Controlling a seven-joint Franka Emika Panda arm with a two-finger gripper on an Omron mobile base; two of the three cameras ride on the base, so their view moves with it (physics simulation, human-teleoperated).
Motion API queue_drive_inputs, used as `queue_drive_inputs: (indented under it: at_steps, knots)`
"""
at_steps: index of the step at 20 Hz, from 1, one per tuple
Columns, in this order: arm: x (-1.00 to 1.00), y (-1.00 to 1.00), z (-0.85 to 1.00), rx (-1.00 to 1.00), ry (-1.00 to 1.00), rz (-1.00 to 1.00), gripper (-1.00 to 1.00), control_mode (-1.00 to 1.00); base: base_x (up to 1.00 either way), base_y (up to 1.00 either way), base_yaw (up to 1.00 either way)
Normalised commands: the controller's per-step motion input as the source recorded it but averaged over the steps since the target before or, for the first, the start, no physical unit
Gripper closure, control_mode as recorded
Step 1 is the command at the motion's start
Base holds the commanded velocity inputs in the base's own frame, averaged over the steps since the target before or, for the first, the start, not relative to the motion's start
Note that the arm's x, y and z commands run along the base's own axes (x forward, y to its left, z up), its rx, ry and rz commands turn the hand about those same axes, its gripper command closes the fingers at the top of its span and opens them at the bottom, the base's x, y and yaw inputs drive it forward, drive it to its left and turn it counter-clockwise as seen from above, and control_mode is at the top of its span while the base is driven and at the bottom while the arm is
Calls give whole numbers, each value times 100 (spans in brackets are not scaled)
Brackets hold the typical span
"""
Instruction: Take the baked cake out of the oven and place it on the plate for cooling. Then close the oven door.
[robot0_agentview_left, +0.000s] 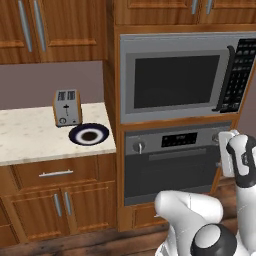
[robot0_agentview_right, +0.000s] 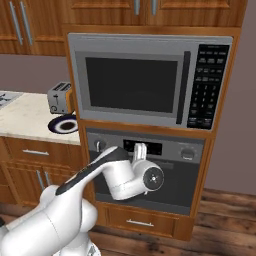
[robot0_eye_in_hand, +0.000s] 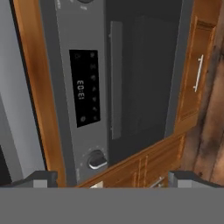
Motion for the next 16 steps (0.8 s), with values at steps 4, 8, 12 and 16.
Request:
queue_drive_inputs:
  at_steps: [4, 8, 12, 16]
  knots:
    - [0, -13, -7, 10, 0, -6, -100, -100, 0, 0, 0]
    - [8, 0, -16, 3, -1, -3, -100, -100, 0, 0, 0]
    - [32, 0, -19, 5, -4, 0, -100, -100, 0, 0, 0]
    - [34, -4, -30, 6, -9, 0, -100, -100, 0, 0, 0]
